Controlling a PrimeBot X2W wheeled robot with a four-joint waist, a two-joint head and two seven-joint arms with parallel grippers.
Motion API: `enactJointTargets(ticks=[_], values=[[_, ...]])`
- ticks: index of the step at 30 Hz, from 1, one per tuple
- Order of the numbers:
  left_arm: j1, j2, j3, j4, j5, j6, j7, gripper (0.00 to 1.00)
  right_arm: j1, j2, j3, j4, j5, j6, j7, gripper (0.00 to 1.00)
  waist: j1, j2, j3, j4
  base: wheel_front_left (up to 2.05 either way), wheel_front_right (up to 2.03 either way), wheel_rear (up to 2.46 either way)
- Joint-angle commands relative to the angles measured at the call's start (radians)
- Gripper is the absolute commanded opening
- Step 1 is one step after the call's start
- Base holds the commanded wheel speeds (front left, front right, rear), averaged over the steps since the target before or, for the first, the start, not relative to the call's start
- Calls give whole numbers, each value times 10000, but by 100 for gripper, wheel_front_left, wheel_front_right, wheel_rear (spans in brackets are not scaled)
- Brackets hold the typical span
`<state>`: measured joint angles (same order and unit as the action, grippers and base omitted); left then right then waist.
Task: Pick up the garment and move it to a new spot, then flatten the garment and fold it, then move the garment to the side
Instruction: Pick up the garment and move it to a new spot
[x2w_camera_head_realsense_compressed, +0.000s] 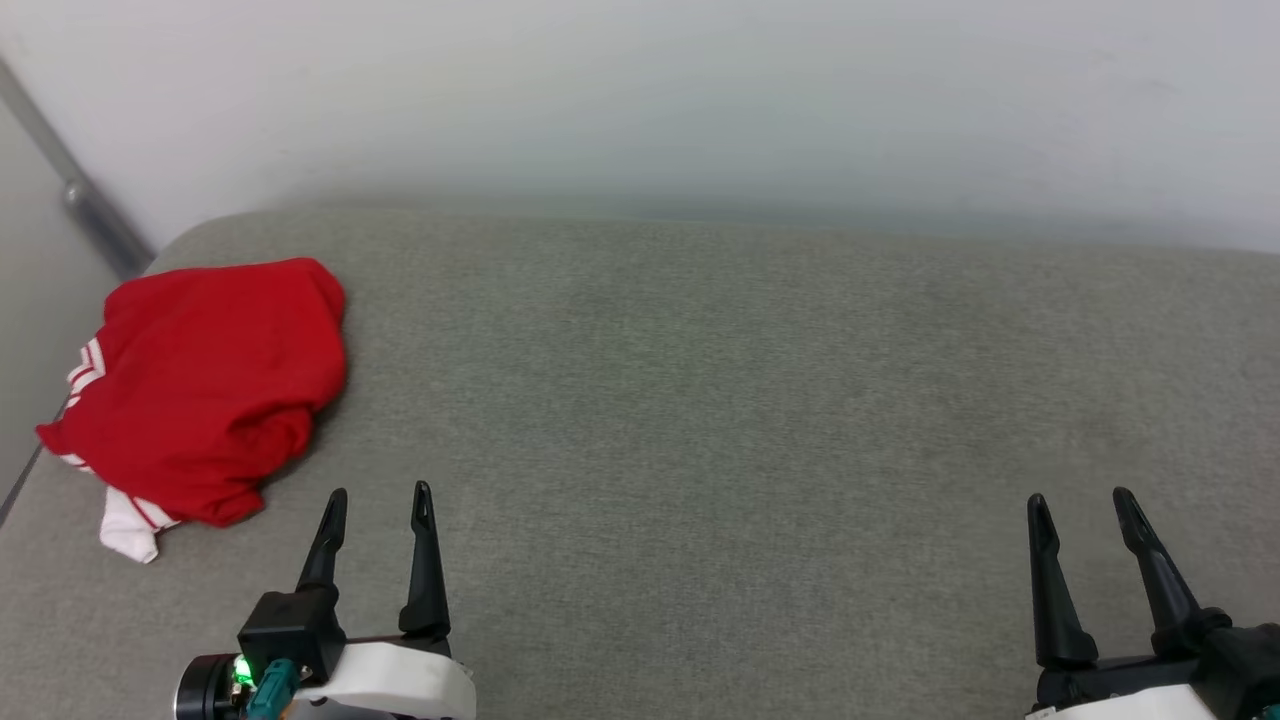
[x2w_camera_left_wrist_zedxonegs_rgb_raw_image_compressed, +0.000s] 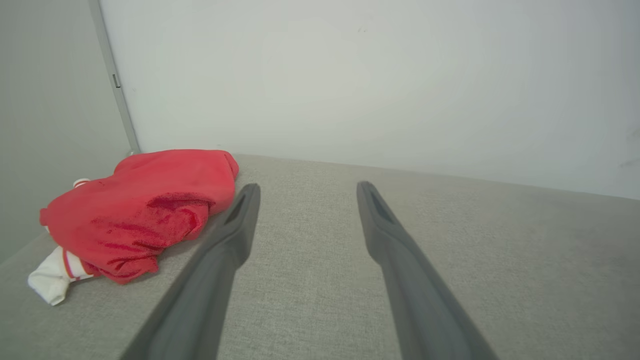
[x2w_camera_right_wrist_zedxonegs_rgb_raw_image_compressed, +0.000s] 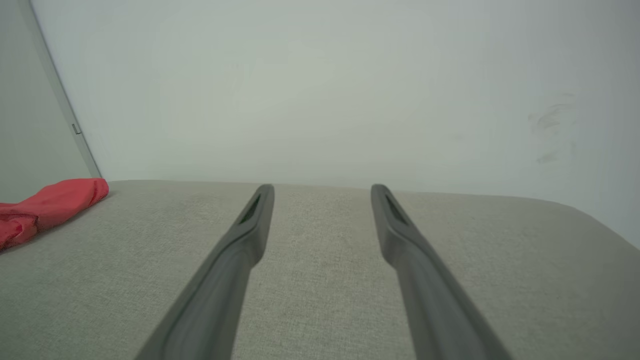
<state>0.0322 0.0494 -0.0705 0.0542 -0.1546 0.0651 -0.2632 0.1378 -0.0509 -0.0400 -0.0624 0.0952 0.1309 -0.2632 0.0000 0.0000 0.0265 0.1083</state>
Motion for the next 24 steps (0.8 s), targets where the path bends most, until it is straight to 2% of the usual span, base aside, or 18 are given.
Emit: enactJointTargets(ticks=[1,15,20,24], values=[[-118,18,35,-26,-14,60,-25,100,67,13,3,-65,-35,-1,-25,100,0,0,113,522,0,0,0],[-47,13,398,-153,-203,402,-25,100,-14,13,98,-153,-375,-3,-25,100,0,0,278,2915,0,0,0],[-11,15,534,-218,-298,431,-25,100,-79,11,154,-121,-437,-3,-25,100,0,0,331,3448,0,0,0],[20,13,641,-227,-388,396,-25,100,-101,11,216,-122,-431,-3,-25,100,0,0,382,3606,0,0,0]])
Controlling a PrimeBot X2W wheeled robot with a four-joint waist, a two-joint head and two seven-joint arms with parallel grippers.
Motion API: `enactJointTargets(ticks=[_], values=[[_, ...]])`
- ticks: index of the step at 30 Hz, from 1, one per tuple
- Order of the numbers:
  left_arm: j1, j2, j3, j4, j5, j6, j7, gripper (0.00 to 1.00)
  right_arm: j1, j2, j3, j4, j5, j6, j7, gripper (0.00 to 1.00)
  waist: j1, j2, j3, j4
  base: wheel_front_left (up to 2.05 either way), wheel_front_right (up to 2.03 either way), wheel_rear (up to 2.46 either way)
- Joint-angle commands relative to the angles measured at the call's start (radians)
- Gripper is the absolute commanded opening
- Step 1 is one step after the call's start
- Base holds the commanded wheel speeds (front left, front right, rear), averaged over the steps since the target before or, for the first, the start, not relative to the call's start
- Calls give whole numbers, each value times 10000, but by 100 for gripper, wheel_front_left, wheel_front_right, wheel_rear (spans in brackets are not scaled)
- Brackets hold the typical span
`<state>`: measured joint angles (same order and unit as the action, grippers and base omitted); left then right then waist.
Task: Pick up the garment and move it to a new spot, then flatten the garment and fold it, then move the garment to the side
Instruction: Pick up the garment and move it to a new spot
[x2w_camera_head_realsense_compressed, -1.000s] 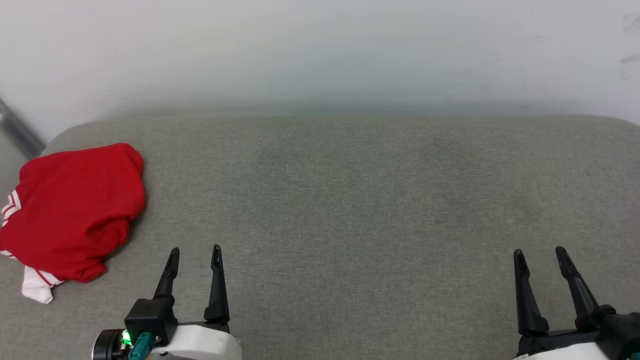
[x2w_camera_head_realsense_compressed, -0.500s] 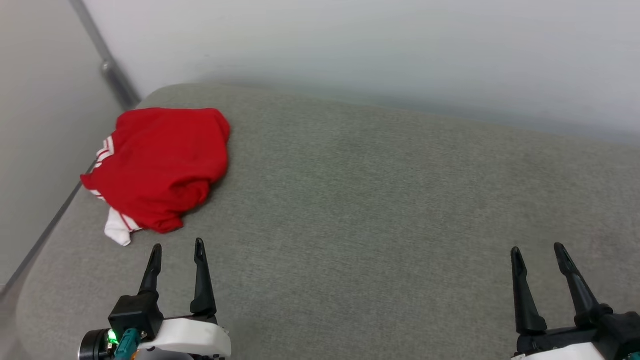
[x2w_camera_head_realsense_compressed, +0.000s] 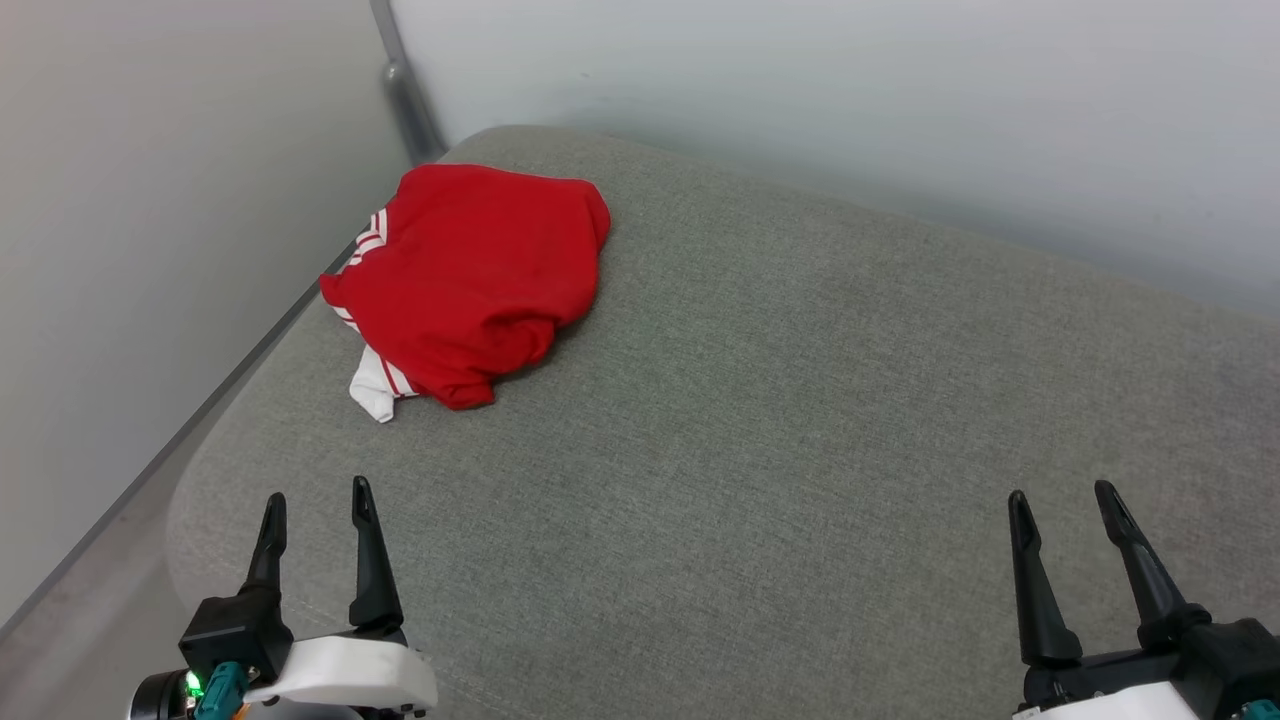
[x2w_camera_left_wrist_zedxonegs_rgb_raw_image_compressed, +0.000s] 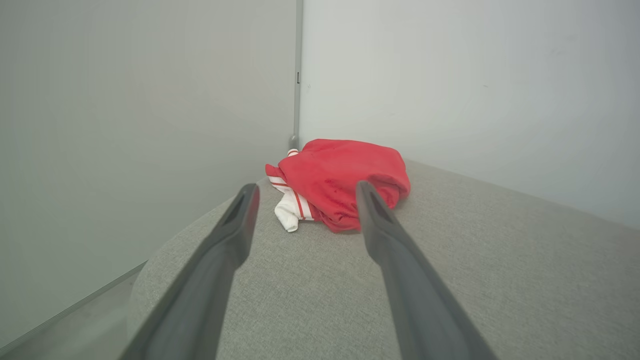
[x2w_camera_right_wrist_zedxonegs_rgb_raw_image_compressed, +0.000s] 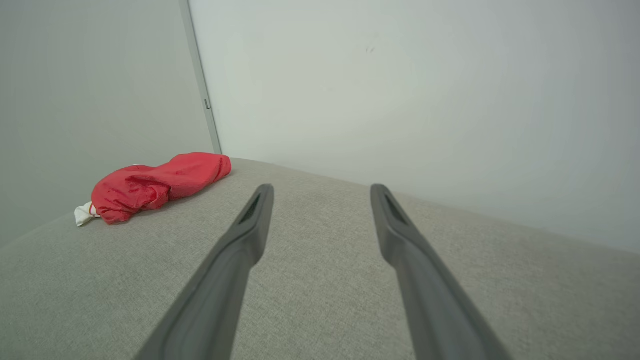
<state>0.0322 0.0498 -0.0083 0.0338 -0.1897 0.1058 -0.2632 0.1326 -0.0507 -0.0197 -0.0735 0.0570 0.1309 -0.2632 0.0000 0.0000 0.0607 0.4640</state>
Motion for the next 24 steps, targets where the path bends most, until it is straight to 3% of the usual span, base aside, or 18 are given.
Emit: enactJointTargets(ticks=[1,7,12,17,24], values=[[25,9,37,-29,-62,-7,-26,100,-57,9,27,-13,-61,-3,-25,100,0,0,56,53,0,0,0],[-371,11,392,44,-228,-211,-26,100,-226,9,103,-55,-174,-3,-25,100,0,0,339,-225,0,0,0],[-1651,66,1376,244,-126,-988,-25,100,-436,9,55,-187,-428,-3,-25,100,0,0,877,-589,0,0,0],[-3598,537,2252,612,-226,-1743,-25,100,-908,9,-93,-473,-884,-3,-25,100,0,0,1842,-1003,0,0,0],[-6292,1521,2947,1649,-771,-2179,-25,100,-1608,8,-413,-1079,-1340,-3,-25,100,0,0,3282,-1510,0,0,0]])
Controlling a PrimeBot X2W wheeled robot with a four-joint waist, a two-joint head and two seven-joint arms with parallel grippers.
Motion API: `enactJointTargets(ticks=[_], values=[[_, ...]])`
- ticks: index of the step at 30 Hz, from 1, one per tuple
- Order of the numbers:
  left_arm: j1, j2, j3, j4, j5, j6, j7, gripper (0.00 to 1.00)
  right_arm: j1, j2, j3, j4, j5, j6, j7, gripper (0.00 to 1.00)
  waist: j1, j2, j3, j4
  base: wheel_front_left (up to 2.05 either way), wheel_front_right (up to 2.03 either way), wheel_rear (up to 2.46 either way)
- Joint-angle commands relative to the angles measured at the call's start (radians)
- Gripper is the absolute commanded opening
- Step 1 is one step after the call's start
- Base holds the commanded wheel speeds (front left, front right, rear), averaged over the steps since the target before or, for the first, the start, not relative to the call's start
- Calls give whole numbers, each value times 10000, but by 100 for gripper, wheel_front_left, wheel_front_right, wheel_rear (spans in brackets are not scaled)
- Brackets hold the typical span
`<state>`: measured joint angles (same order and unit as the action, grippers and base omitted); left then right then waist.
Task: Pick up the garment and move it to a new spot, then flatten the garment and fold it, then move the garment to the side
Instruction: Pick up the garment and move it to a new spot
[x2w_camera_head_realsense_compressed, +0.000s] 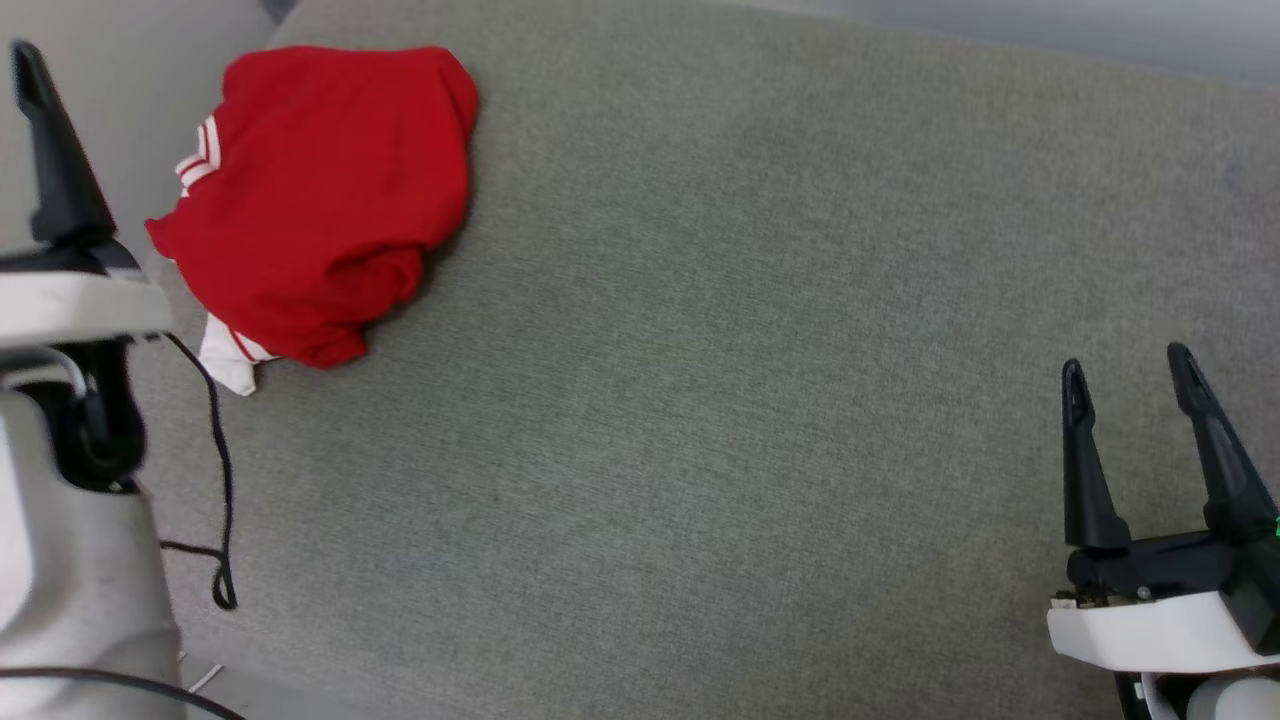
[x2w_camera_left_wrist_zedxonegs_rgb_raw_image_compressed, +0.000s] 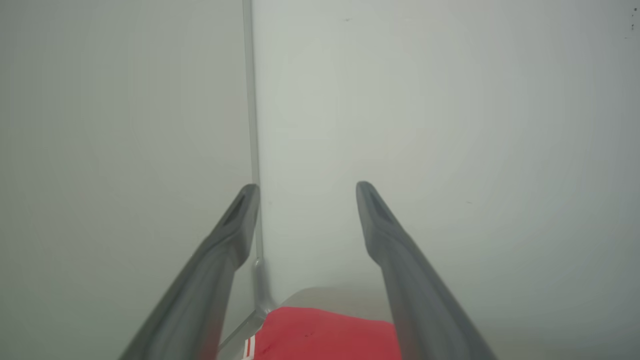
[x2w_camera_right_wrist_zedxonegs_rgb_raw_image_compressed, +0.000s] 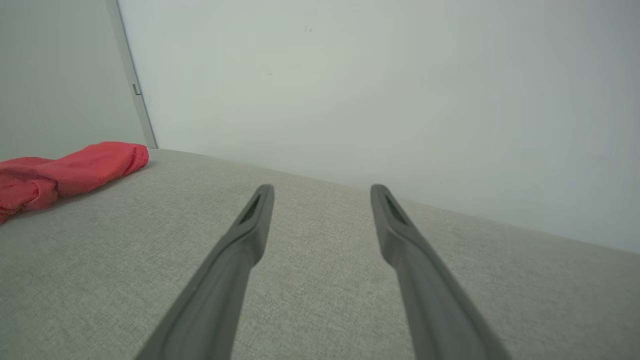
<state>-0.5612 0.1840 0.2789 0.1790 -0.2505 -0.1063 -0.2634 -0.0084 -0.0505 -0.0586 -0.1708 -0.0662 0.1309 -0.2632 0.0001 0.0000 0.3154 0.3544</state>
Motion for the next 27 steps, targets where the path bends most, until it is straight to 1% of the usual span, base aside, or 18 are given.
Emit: enactJointTargets(ticks=[1,4,5,8,10,15,18,21,24,27], values=[[-680,414,118,482,-252,-85,-23,100,-288,6,-2,-182,-150,-3,-25,100,-1,0,907,-488,0,0,0],[-1514,861,140,1099,-822,-173,174,100,-466,6,48,-394,-251,-3,-25,100,-1,0,1303,-720,0,0,0],[-1514,861,140,1099,-822,-173,174,100,-466,6,48,-394,-251,-3,-25,100,-1,0,1303,-720,0,0,0],[-2073,1560,-48,1646,-1259,-215,934,100,-637,2,-14,-592,-359,-3,-25,100,-1,0,1631,-908,0,0,0],[-2342,1957,-269,2037,-1681,-229,1753,100,-716,-56,-6,-707,-400,-3,-25,100,-1,0,1831,-1034,0,0,0],[-2694,3222,-1284,2667,-3118,-226,4036,100,-921,-182,-91,-1090,-501,-3,-25,100,-1,0,2344,-1251,0,0,0],[-2638,3823,-2149,2751,-4390,-228,5695,100,-932,-310,-61,-1256,-557,-3,-25,100,-1,0,2538,-1329,0,0,0],[-2507,4503,-2792,2735,-5543,-227,7237,100,-979,-493,20,-1352,-622,-3,-25,100,-1,0,2763,-1368,0,0,0],[-2465,4814,-3254,2932,-6458,-228,8402,100,-1087,-676,86,-1413,-641,-3,-25,100,-1,0,3003,-1425,0,0,0],[-2463,5166,-3736,3194,-7004,-229,9454,100,-1159,-784,109,-1463,-662,-3,-25,100,-1,0,3181,-1514,0,0,0]])
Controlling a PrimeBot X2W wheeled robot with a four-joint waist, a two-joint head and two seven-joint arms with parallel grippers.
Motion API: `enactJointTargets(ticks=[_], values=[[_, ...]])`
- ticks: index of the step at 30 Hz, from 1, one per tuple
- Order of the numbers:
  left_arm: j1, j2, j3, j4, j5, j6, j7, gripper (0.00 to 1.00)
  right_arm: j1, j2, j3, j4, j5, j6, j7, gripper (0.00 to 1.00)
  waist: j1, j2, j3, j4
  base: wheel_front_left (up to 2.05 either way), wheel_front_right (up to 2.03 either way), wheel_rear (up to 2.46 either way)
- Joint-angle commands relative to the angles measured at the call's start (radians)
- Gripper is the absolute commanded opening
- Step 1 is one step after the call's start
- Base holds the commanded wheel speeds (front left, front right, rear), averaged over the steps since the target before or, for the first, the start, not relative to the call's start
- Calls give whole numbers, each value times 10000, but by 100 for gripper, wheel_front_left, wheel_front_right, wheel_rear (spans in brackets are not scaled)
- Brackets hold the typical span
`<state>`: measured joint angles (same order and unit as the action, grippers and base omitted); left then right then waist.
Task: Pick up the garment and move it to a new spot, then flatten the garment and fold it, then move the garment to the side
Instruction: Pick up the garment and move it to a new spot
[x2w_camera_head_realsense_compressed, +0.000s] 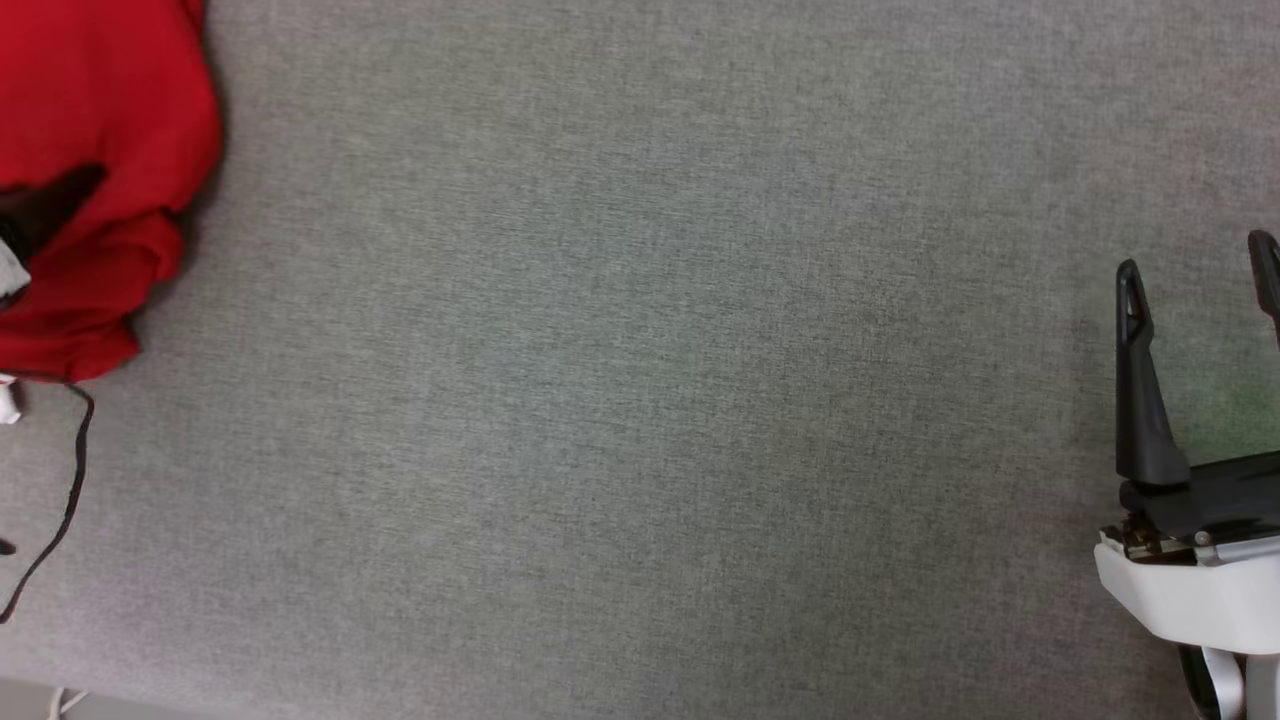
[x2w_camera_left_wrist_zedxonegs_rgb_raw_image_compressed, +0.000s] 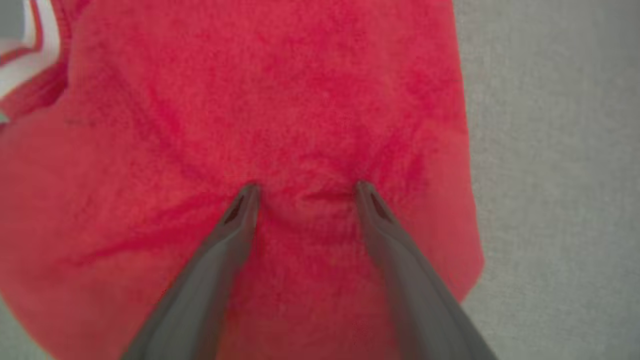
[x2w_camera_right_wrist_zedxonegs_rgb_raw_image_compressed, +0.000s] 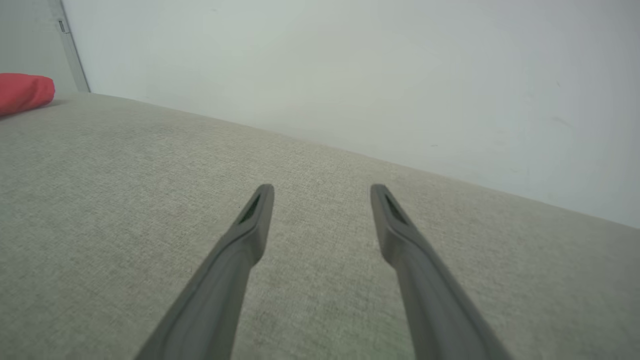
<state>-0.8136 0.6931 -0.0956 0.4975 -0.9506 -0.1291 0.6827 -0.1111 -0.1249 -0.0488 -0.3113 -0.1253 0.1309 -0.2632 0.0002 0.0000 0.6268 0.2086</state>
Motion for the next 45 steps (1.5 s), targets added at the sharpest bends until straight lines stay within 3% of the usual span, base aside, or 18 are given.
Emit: enactJointTargets(ticks=[1,5,9,10,11,18,27,34,45], values=[[37,181,-148,115,-104,-1,297,100,-143,-65,24,-65,-80,-3,-25,100,-2,0,118,-93,0,0,0],[-88,342,-781,512,-229,-1,1107,100,-176,-82,63,-88,-98,-3,-25,100,-2,0,273,-209,0,0,0],[-159,149,-1400,875,-231,-1,1395,100,-208,-18,118,-32,-103,-3,-25,100,-2,0,328,-264,0,0,0],[-202,125,-1519,955,-246,-2,1405,22,-215,-4,142,-8,-106,-3,-25,100,-2,0,311,-270,0,0,0],[-243,75,-1599,989,-327,-2,1403,0,-218,9,155,16,-95,-3,-25,100,-2,0,275,-263,0,0,0],[-1002,718,-1742,433,-537,-2,301,0,-132,200,214,292,114,-3,-24,100,-2,0,-495,-147,0,0,0],[-1918,1268,-2912,-1684,-943,-2,-368,0,215,521,464,804,420,-3,-24,100,-2,0,-2042,-165,0,0,0],[-3203,839,-4195,-3271,-953,-2,-344,0,383,685,633,1044,502,-3,-24,100,-2,0,-2849,-555,0,0,0],[-4134,-131,-6524,-4988,-683,-3,-300,0,531,760,608,1116,876,-3,-24,100,-2,0,-3289,-1848,0,0,0]])
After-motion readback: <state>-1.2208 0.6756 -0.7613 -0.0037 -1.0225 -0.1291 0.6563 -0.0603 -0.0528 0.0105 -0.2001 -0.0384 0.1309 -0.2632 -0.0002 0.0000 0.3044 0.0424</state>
